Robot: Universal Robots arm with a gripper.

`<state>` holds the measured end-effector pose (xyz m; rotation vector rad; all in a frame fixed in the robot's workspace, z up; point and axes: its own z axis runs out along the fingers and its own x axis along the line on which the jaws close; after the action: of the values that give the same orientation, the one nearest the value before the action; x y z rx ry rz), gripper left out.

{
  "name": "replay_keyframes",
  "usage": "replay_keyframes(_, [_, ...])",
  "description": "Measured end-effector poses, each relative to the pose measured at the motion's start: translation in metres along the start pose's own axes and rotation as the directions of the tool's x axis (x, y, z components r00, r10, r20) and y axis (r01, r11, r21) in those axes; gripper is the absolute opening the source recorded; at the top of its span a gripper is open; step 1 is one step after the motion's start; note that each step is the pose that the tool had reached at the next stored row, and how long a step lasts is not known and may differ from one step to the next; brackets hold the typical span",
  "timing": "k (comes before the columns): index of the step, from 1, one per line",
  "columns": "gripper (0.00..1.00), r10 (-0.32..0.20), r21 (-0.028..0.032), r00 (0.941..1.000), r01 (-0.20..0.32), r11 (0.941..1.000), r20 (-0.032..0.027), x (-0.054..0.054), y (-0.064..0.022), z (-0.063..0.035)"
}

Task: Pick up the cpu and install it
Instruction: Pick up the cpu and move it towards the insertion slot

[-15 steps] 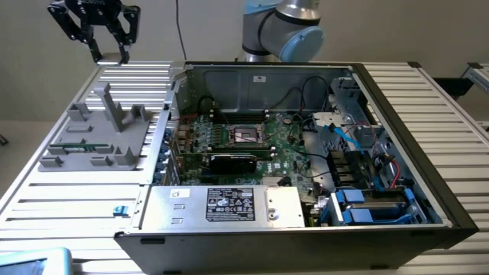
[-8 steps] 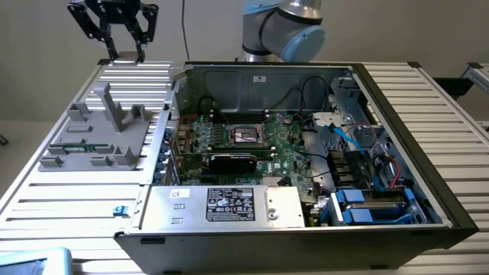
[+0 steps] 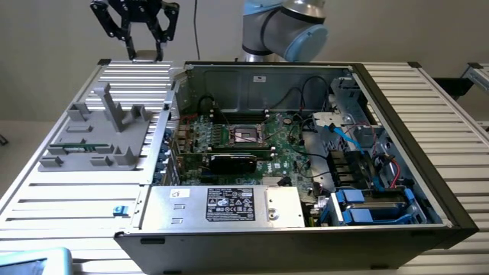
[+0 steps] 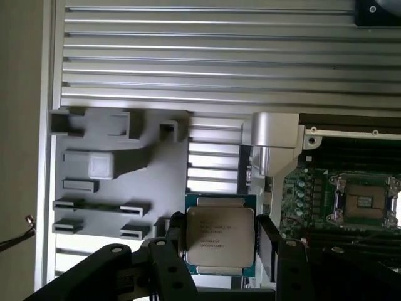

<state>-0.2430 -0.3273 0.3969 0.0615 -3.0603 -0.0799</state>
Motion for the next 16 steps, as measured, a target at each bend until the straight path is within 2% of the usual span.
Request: replay_keyframes(16, [0.56, 0.000, 0.0000, 1.0000, 0.000, 1.0000, 0.0000, -0.072, -0.0028, -0.0061])
